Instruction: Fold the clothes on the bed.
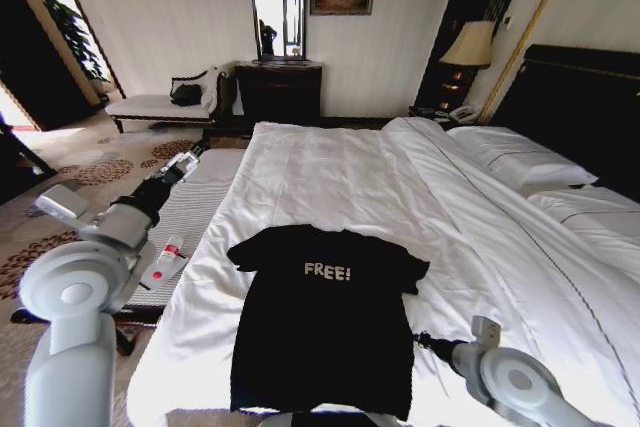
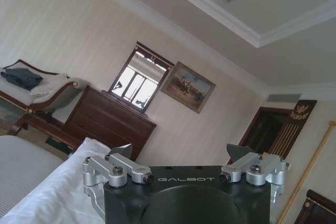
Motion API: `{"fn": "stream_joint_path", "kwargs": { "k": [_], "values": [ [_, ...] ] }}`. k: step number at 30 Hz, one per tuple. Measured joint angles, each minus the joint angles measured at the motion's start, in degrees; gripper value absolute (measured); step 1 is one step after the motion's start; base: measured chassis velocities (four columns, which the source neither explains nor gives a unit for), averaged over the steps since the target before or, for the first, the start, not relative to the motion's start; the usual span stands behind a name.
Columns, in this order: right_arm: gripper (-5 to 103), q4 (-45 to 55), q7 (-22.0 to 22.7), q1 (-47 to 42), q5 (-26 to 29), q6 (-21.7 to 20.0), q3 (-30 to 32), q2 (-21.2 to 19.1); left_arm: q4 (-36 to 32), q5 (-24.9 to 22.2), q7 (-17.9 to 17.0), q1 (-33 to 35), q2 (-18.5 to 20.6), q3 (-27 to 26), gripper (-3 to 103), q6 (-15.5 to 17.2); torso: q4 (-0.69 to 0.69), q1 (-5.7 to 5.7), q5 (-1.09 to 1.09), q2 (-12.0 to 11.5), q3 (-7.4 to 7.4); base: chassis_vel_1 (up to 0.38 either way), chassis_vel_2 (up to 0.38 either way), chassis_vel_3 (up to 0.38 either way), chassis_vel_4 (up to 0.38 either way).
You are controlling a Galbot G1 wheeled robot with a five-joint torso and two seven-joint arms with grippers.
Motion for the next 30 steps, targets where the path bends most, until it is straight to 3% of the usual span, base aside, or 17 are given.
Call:
{"fn": "stream_joint_path", "kwargs": {
  "k": [2,6,8,12,14,15,17,20,22,23,26,30],
  "values": [
    [-3,-0.05,0.2,0.44,-0.04,0.0,-0.02,0.01,0.0,0.04,0.0,0.06,-0.02,0.07,100,0.0,0.01,0.0,0.0,0.0,0.0,0.0,0.0,0.0,0.0],
    [19,0.22,1.23,0.33,-0.19,0.0,0.4,0.25,-0.09,0.12,-0.01,0.53,0.15,0.13,100,0.0,0.0,0.0,0.0,0.0,0.0,0.0,0.0,0.0,0.0],
    [19,0.36,1.78,0.02,-0.34,0.03,0.61,0.33,-0.01,0.2,0.0,0.77,0.32,0.02,100,0.01,0.0,0.0,0.0,-0.01,0.0,0.0,0.0,0.0,0.0],
    [39,1.26,4.45,-0.48,-1.42,0.49,2.17,0.59,1.76,1.65,0.14,1.58,0.65,0.04,100,-0.03,0.0,0.0,0.0,0.0,0.0,0.0,0.0,0.0,0.0],
    [39,1.56,4.64,-0.02,-1.63,0.72,2.77,0.77,2.4,1.81,0.13,1.72,0.64,0.28,100,-0.05,0.0,0.0,-0.01,0.0,0.0,0.0,0.0,0.0,0.0],
    [51,1.76,4.51,2.15,-2.17,0.91,3.54,1.13,3.71,1.93,0.02,1.94,0.6,0.75,100,-0.06,-0.02,0.0,-0.01,0.0,0.0,0.0,0.0,0.0,0.0],
    [51,1.65,4.05,3.65,-2.93,0.97,3.64,1.27,4.36,1.96,-0.04,2.06,0.58,0.97,100,-0.06,-0.01,0.0,-0.01,0.0,0.0,0.0,0.0,0.0,0.0],
    [68,-2.18,-3.51,10.1,-13.36,3.17,3.51,1.43,8.18,2.04,-0.09,2.07,0.9,2.63,100,0.26,0.03,0.0,0.0,0.0,0.01,0.0,0.0,0.0,0.0],
    [68,-2.68,-4.52,10.71,-14.48,3.47,3.48,1.5,8.74,2.04,-0.14,2.06,0.97,2.83,100,0.3,0.02,0.0,0.0,0.0,0.0,0.0,0.0,0.0,0.0],
    [79,-5.22,-9.25,14.22,-19.77,4.98,2.95,2.56,11.74,2.01,-0.41,2.44,1.29,4.17,100,0.41,-0.01,0.0,-0.01,0.0,0.01,0.0,0.0,0.0,0.0],
    [84,-7.2,-12.63,16.64,-24.55,6.57,2.19,3.96,13.89,1.77,-0.62,3.32,1.41,5.06,100,0.53,0.0,0.0,0.01,-0.01,0.01,0.0,0.0,0.0,0.0],
    [99,-11.73,-18.74,21.24,-35.55,9.88,0.0,7.62,18.01,-0.45,-1.27,5.94,1.46,6.64,100,1.64,0.01,0.0,0.0,-0.01,0.01,0.0,0.0,0.0,0.0]
  ]
}}
